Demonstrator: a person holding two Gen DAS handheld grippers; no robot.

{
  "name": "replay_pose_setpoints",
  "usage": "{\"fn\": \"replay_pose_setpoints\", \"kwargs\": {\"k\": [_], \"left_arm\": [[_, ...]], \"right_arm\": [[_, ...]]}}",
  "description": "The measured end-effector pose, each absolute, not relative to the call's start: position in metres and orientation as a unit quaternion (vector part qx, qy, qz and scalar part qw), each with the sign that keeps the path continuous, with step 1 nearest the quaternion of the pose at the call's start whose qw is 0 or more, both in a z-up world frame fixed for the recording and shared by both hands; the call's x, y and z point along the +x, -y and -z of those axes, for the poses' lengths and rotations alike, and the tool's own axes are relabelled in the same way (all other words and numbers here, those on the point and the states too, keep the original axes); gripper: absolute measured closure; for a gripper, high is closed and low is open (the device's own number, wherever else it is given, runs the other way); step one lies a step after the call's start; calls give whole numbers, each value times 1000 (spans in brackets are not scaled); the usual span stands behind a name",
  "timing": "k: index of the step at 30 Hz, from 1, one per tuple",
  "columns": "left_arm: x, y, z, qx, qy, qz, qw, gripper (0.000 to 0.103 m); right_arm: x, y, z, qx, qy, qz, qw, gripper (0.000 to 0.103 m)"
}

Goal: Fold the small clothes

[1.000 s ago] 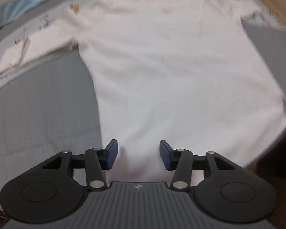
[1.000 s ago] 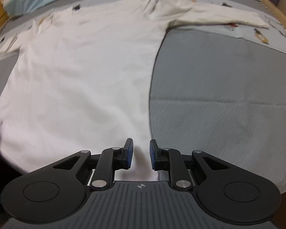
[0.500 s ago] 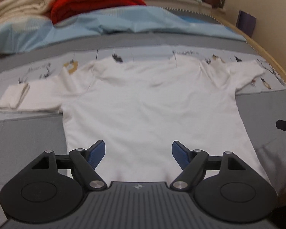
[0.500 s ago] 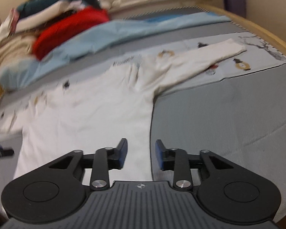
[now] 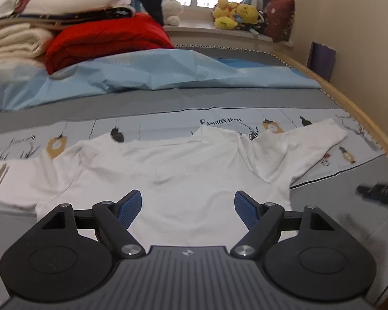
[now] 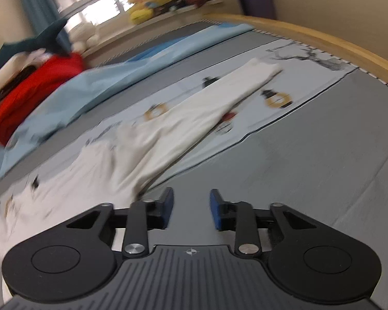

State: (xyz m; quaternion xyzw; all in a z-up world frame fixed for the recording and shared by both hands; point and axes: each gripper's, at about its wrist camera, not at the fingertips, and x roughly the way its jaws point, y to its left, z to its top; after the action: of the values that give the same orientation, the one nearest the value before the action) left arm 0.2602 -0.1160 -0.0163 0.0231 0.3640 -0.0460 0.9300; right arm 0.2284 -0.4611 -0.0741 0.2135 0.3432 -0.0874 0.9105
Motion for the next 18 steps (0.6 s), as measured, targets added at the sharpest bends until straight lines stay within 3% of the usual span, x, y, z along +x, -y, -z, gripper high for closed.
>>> {"fn": "replay_pose_setpoints", "kwargs": {"k": [4, 13, 18], "left_arm": [[274, 124, 42, 77, -375, 33, 923, 20], [303, 107, 87, 48, -420, 16, 906, 20], [311, 104, 89, 27, -431, 28, 901, 20]], "right_arm": [[248, 501, 83, 262, -309, 97, 909, 97], [330, 575, 154, 408, -263, 130, 865, 92], [364, 605, 196, 488, -224, 146, 831, 80]]}}
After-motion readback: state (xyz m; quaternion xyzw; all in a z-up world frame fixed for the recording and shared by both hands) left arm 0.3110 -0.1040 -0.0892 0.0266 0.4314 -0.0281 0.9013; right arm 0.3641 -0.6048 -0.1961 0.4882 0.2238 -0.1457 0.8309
